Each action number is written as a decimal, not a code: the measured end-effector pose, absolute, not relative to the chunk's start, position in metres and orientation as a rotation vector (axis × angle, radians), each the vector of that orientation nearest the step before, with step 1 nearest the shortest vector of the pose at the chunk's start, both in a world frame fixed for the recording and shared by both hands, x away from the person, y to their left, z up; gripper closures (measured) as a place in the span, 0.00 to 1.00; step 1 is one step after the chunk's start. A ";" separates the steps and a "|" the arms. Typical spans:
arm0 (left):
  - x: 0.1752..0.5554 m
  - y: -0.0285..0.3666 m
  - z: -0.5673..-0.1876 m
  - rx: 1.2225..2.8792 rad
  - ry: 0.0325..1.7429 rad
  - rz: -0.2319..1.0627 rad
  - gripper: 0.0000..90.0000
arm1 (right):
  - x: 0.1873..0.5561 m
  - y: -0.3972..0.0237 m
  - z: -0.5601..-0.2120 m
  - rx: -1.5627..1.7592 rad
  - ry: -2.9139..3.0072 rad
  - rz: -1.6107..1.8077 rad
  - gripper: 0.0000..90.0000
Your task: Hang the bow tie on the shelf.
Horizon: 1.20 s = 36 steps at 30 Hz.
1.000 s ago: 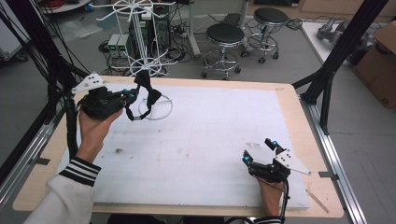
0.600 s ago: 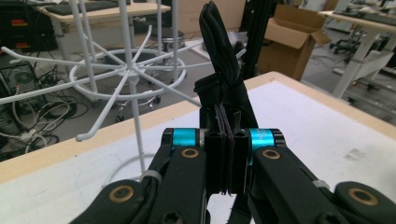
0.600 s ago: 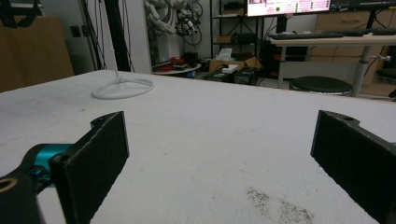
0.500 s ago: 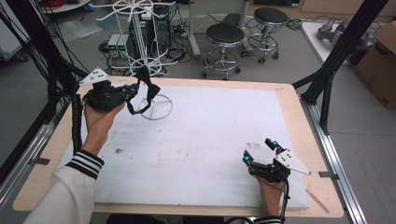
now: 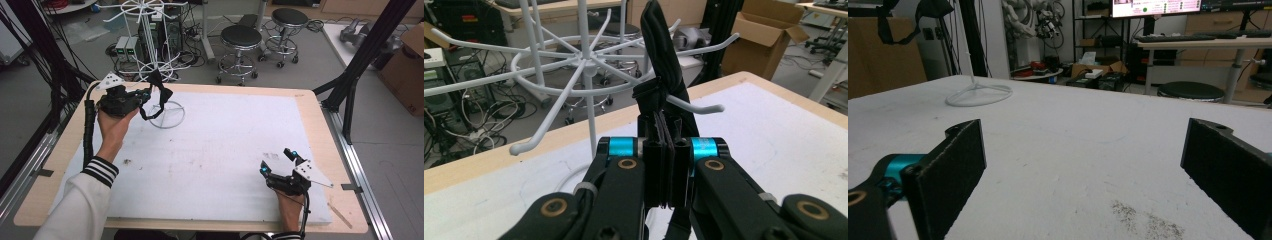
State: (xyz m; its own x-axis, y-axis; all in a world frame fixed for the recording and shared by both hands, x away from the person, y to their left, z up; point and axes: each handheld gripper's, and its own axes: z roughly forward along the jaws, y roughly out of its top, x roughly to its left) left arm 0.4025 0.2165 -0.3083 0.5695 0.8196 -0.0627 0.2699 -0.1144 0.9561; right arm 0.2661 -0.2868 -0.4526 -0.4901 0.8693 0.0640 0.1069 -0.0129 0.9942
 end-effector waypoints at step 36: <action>0.393 0.233 -0.324 1.721 0.895 0.564 0.37 | 0.266 -0.286 -0.453 1.019 1.645 1.562 0.04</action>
